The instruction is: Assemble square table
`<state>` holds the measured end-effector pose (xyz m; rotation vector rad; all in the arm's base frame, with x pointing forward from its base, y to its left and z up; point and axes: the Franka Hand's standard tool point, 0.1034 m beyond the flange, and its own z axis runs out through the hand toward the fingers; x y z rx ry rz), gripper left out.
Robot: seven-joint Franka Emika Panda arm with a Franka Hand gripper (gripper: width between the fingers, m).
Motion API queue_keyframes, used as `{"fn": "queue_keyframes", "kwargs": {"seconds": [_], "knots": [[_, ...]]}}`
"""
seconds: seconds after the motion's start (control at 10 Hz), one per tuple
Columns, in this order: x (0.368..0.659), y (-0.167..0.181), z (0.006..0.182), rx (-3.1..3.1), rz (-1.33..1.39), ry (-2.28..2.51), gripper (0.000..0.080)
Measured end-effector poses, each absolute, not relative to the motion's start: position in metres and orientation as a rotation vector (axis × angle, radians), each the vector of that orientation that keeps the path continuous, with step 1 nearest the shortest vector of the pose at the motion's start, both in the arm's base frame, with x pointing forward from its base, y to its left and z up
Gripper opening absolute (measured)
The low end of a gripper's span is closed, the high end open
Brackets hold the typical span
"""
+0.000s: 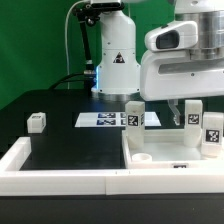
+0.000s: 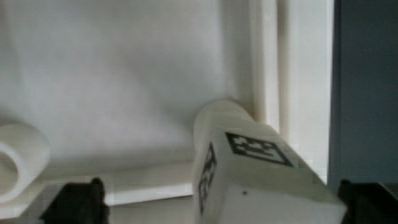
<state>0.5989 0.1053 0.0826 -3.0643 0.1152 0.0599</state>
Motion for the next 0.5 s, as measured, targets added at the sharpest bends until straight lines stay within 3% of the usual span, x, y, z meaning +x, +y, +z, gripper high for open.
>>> {"fn": "queue_keyframes", "kwargs": {"seconds": [0.1, 0.3, 0.4, 0.5], "knots": [[0.5985, 0.1056, 0.0818, -3.065, 0.062, 0.119, 0.0648], [0.5982, 0.1061, 0.0812, -3.065, 0.064, 0.127, 0.0397], [0.5982, 0.1057, 0.0812, -3.065, 0.064, 0.128, 0.0397], [0.5982, 0.1051, 0.0811, -3.065, 0.064, 0.129, 0.0290]]}}
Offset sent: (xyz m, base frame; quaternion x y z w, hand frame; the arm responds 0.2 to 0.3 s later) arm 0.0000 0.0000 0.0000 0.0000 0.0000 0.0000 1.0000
